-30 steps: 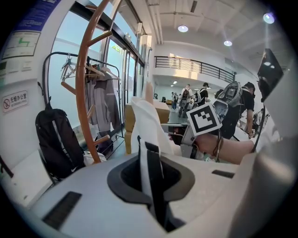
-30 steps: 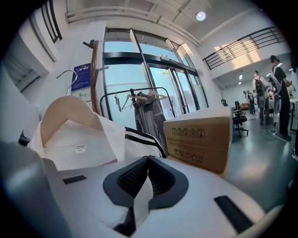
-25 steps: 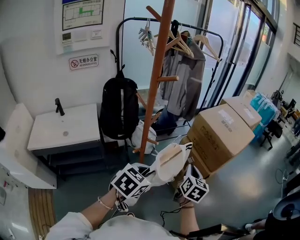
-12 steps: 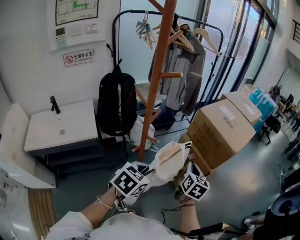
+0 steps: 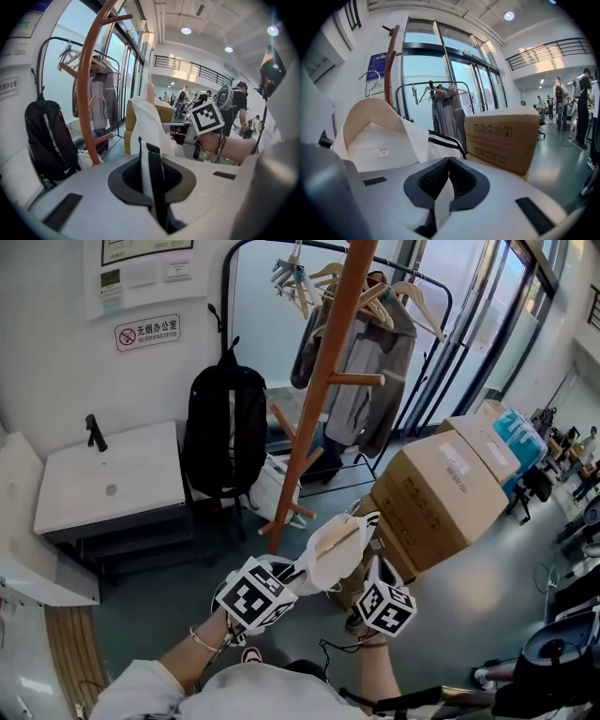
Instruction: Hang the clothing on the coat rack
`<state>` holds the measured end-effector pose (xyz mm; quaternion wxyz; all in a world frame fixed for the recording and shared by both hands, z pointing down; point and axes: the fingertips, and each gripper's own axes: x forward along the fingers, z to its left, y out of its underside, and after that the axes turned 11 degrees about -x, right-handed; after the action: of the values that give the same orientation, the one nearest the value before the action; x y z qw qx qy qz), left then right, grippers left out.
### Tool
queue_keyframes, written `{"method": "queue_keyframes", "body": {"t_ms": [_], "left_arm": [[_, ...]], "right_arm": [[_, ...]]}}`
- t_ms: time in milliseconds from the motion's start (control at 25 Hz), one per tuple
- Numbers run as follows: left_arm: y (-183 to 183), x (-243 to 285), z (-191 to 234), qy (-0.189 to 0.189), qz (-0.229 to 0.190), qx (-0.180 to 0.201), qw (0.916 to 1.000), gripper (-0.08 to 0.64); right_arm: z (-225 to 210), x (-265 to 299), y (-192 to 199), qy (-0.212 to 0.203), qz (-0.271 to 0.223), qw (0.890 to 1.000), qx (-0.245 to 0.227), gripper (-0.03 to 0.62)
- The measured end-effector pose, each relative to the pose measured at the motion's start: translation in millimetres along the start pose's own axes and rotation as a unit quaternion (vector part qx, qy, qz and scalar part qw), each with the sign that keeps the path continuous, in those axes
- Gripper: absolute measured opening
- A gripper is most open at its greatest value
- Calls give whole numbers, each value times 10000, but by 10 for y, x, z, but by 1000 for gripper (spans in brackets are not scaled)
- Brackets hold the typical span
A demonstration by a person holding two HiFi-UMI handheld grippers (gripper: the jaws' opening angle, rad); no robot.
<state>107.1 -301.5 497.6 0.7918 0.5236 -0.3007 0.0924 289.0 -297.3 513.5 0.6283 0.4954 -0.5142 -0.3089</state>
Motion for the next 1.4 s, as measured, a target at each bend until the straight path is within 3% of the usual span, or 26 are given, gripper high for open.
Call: {"method": "queue_keyframes", "body": {"t_ms": [240, 640, 960, 1400], "left_arm": [[11, 155, -34, -47, 47, -169, 9998, 20], [-318, 362, -178, -256, -44, -617, 9978, 20], [-523, 417, -312, -294, -86, -451, 9985, 20], [-824, 313, -464, -80, 84, 71, 9999, 20]], "right_arm": [[-139, 155, 33, -91, 91, 9999, 8, 23], [-306, 412, -290, -577, -57, 9982, -133, 23], [-435, 511, -447, -753, -225, 9969, 17, 23], [-548, 483, -617, -754, -429, 9961, 188, 23]]}}
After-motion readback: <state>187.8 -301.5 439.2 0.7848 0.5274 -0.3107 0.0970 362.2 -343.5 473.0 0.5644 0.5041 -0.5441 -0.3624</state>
